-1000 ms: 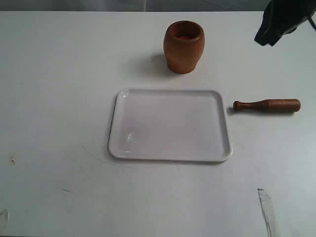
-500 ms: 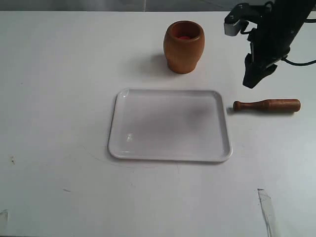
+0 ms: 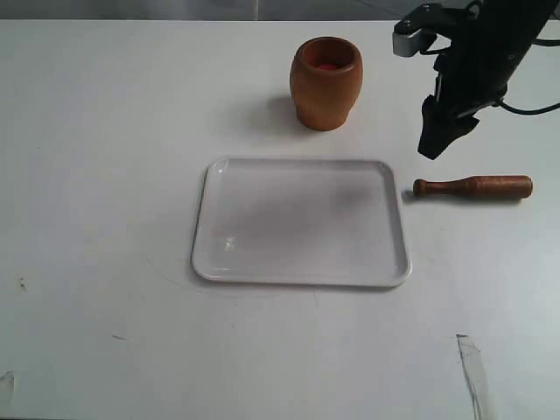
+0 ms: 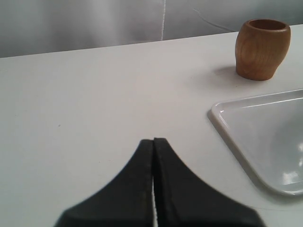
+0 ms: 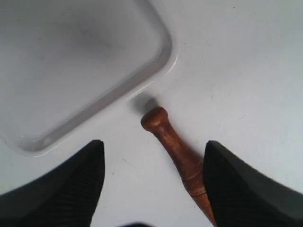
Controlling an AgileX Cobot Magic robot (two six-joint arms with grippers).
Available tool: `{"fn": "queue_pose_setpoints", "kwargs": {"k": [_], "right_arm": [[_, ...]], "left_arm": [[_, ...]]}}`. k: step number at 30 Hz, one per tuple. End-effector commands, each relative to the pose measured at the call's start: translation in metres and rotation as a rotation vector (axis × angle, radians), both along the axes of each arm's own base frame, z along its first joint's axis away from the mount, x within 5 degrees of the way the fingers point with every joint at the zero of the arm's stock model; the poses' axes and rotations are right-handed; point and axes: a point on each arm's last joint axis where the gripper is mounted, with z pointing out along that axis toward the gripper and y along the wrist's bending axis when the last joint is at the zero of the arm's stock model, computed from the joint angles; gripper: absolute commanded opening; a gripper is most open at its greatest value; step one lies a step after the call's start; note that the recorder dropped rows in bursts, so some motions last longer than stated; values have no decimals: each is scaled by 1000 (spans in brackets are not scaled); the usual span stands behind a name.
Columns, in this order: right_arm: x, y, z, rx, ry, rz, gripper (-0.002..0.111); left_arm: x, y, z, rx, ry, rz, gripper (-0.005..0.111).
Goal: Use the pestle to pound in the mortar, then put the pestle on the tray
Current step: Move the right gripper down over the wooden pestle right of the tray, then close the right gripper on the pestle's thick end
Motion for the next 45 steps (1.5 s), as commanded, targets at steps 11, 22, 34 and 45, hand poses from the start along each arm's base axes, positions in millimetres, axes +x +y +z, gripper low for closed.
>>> {"fn": "queue_pose_setpoints", "kwargs": {"k": [11, 22, 34, 45], "right_arm": [[-22, -11, -42, -71, 40, 164, 53], [-20, -16, -69, -82, -145, 213, 51], [-18, -14, -100, -71, -128, 220, 51], [-18, -16, -115, -95, -96, 255, 6]], "left_arm": [[0, -1, 0, -15, -4, -6, 0], [0, -1, 0, -15, -4, -6, 0], [0, -1, 0, -15, -4, -6, 0], [0, -1, 0, -15, -4, -6, 0]]}}
